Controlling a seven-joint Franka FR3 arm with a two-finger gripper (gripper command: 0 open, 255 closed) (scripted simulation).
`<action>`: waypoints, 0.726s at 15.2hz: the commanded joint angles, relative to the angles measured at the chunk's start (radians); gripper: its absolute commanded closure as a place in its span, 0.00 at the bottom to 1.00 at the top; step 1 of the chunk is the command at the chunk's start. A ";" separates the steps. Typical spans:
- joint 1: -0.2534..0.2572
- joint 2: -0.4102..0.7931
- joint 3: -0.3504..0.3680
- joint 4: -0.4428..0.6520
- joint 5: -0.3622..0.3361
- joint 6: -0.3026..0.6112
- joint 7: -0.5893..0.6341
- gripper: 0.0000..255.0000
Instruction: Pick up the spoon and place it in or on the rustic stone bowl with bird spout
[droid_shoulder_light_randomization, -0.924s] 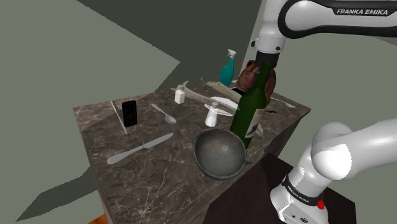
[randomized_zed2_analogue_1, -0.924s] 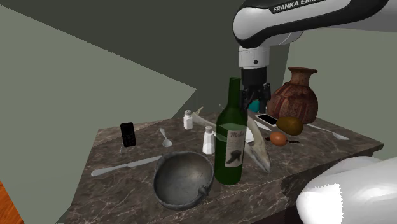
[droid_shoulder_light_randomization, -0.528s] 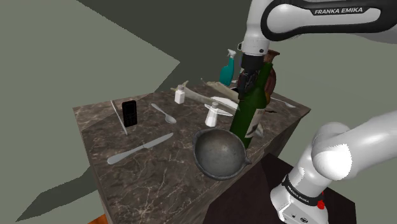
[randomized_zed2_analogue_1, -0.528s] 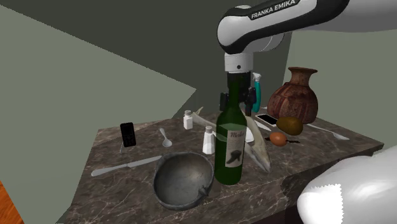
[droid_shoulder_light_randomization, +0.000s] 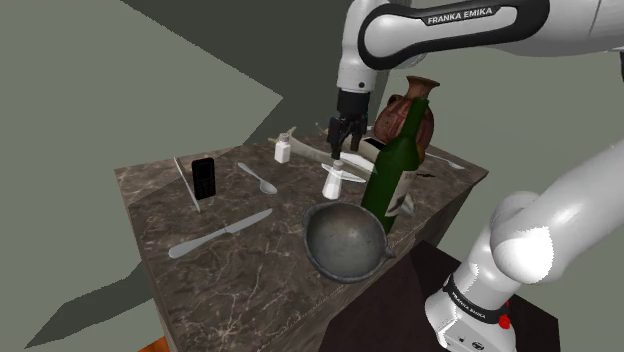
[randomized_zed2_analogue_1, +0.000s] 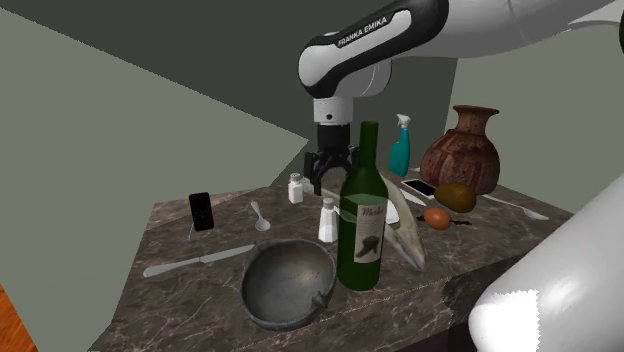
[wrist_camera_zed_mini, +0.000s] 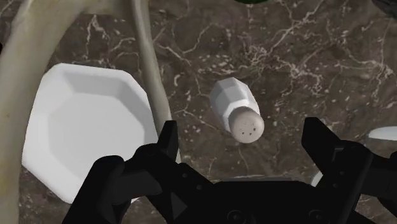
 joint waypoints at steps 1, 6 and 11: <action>0.007 0.079 0.014 0.043 0.017 0.037 0.030 0.00; 0.021 0.262 0.038 0.184 0.045 0.086 0.095 0.00; 0.037 0.449 0.054 0.357 0.063 0.109 0.158 0.00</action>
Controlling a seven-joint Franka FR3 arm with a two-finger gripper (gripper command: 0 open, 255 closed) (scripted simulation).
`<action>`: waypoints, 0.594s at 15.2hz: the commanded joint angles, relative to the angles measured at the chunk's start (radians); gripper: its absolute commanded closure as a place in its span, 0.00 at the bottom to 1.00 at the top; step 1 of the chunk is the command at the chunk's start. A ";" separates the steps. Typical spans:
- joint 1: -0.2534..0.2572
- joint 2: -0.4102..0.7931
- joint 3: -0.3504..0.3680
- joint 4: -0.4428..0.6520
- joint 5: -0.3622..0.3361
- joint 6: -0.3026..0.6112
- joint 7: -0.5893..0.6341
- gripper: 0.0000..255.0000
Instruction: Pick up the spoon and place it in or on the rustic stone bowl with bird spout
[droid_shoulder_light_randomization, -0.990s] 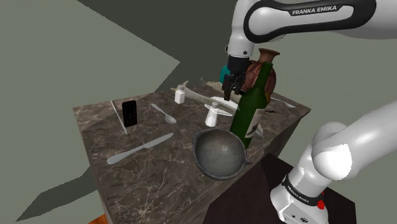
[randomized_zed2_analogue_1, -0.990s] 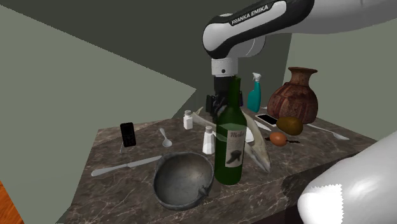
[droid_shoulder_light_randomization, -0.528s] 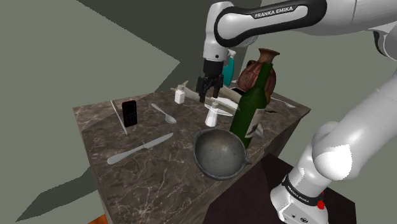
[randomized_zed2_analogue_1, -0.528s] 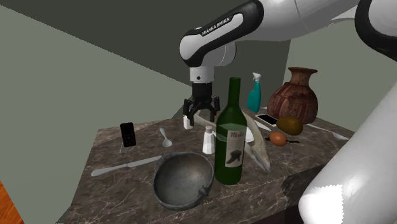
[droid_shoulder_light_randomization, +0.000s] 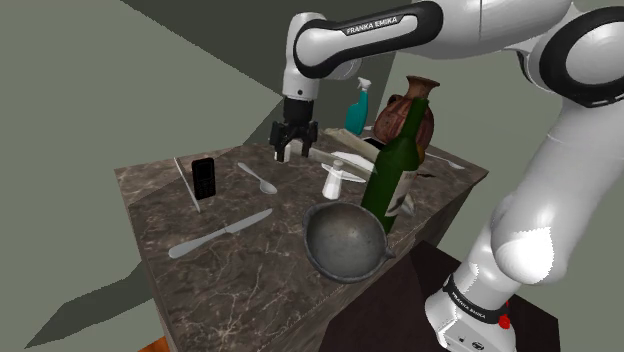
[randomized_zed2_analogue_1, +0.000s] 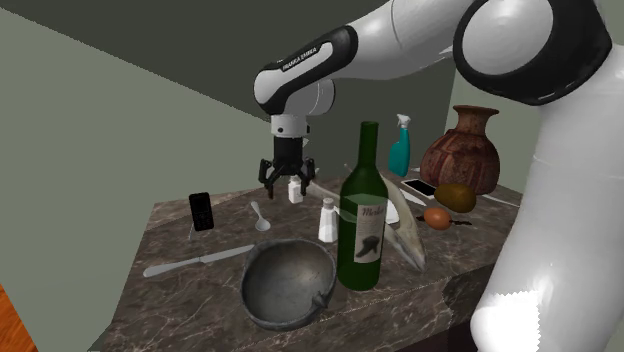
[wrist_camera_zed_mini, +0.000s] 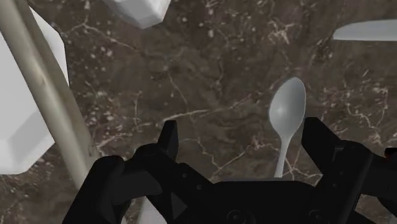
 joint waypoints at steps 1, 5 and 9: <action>0.006 0.091 0.005 0.088 0.004 0.007 0.024 0.00; 0.022 0.248 0.011 0.262 0.012 -0.001 0.072 0.00; 0.034 0.350 0.014 0.373 0.015 -0.004 0.099 0.00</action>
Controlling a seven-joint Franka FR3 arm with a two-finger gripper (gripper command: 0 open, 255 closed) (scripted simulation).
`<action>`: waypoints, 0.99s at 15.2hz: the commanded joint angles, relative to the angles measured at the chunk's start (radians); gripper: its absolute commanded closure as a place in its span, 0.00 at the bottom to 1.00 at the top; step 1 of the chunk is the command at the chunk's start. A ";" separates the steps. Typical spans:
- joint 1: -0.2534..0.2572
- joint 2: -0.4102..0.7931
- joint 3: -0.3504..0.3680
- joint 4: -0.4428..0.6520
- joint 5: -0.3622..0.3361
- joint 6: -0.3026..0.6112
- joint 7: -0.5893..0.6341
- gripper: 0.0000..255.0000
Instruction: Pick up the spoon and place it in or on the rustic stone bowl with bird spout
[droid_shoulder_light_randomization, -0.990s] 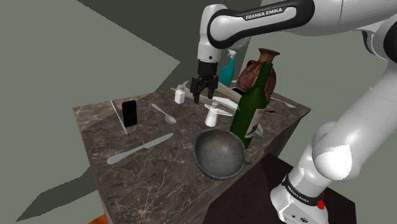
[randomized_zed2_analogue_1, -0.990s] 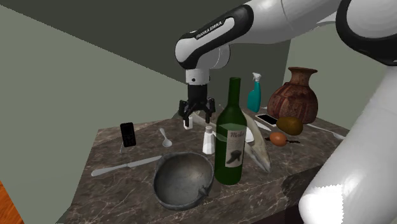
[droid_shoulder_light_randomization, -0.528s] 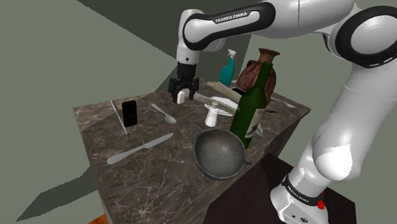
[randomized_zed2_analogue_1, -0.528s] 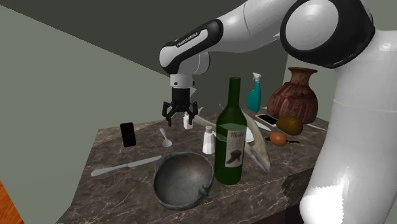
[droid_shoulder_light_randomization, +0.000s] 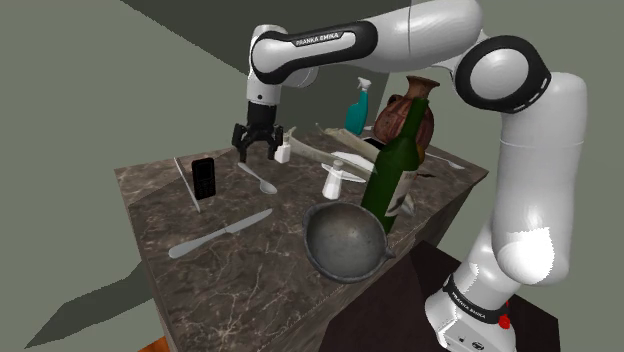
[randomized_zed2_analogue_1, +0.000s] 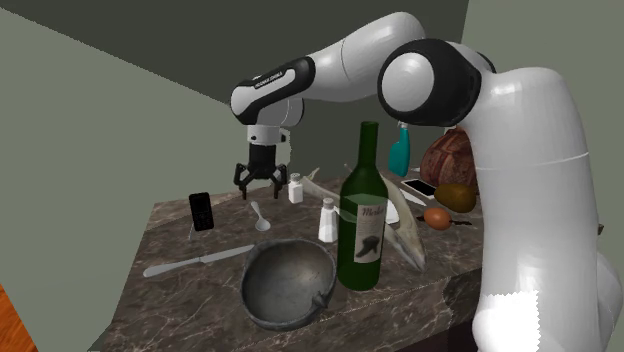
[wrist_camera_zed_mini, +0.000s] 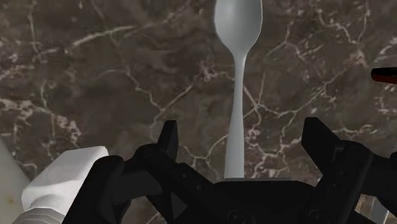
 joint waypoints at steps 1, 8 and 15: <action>0.005 0.020 0.002 0.008 0.001 0.015 0.007 0.00; 0.012 0.033 0.004 -0.047 0.002 0.084 0.005 0.00; 0.012 0.033 0.004 -0.047 0.002 0.084 0.005 1.00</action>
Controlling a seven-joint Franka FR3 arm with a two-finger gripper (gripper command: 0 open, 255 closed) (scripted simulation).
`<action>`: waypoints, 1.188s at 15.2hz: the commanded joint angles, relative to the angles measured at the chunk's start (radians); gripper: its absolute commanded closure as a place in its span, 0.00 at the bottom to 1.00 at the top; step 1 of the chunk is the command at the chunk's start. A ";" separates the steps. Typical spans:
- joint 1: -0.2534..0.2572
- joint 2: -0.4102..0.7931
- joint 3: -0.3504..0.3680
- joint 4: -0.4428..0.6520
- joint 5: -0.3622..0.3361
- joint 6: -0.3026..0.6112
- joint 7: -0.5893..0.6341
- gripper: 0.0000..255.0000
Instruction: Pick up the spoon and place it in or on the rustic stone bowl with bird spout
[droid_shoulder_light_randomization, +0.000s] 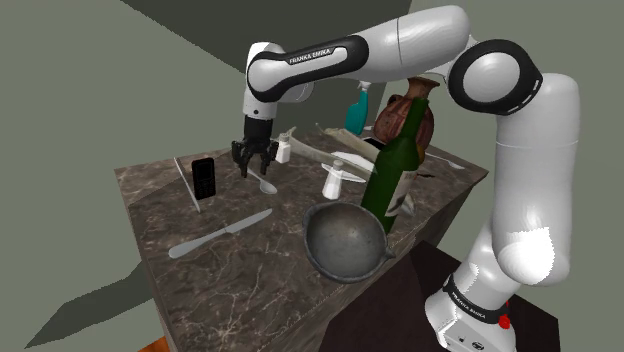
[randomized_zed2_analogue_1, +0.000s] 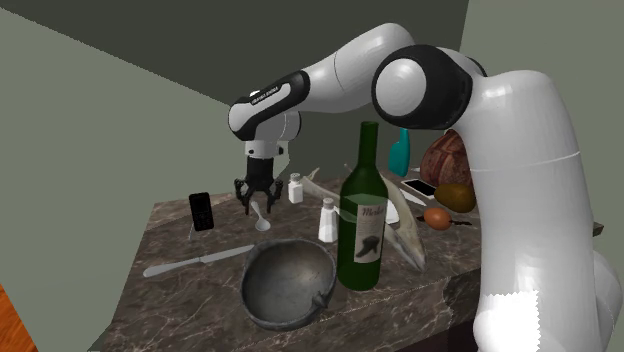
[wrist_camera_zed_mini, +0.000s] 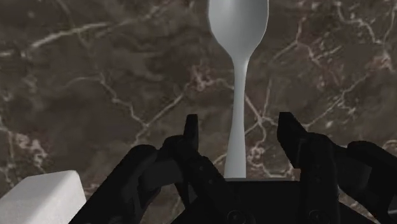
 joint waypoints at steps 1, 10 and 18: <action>0.000 0.000 0.000 0.000 0.000 0.000 0.000 1.00; 0.000 -0.004 0.000 0.007 0.000 -0.011 0.002 1.00; -0.002 -0.032 0.001 0.075 -0.001 -0.105 0.016 1.00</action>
